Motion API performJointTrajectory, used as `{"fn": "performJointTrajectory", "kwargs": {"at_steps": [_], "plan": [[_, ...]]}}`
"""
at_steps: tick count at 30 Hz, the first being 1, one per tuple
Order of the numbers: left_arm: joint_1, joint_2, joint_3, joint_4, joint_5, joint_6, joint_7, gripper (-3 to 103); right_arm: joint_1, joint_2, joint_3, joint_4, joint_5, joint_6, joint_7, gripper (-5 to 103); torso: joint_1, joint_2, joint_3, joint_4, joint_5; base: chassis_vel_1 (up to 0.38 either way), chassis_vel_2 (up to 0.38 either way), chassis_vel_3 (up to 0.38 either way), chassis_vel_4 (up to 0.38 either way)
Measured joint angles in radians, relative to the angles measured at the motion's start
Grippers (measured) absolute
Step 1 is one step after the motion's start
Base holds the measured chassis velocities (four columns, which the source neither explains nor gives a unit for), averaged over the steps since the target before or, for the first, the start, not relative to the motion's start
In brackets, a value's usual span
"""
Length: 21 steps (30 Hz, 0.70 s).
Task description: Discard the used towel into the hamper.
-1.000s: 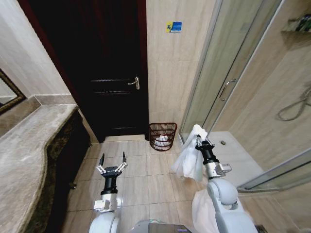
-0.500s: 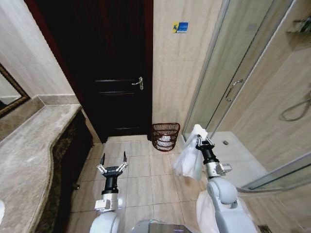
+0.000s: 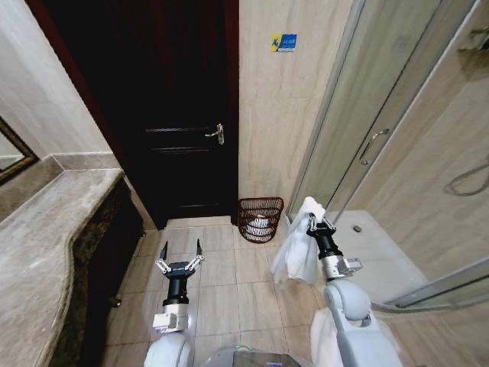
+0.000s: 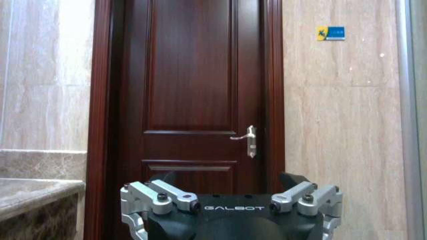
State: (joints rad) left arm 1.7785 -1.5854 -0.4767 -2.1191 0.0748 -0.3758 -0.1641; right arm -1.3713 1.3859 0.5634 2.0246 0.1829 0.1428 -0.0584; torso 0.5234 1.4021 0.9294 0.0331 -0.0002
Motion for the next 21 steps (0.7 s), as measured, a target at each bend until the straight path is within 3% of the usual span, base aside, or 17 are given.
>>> {"fn": "performJointTrajectory", "kwargs": {"at_steps": [16, 19, 21], "plan": [[-0.007, 0.003, 0.009, 0.011, 0.013, 0.01, -0.001, 100, -0.006, -0.001, 0.013, -0.012, -0.01, 0.019, -0.011, 4, 0.0, 0.0, 0.0, 0.0, 0.0001, 0.029, 0.101, -0.023, -0.099], [-0.013, 0.007, -0.012, 0.014, 0.013, 0.015, 0.0, 100, -0.007, -0.003, 0.017, -0.013, -0.009, 0.022, -0.011, 4, 0.0, 0.0, 0.0, 0.0001, 0.0, 0.057, 0.132, -0.067, -0.127], [-0.03, 0.009, -0.076, 0.012, 0.002, 0.032, 0.032, 100, -0.014, -0.01, 0.026, -0.013, -0.005, 0.027, -0.011, 4, 0.0, 0.0, 0.0, -0.0001, 0.0, 0.061, 0.132, -0.048, -0.113]]}}
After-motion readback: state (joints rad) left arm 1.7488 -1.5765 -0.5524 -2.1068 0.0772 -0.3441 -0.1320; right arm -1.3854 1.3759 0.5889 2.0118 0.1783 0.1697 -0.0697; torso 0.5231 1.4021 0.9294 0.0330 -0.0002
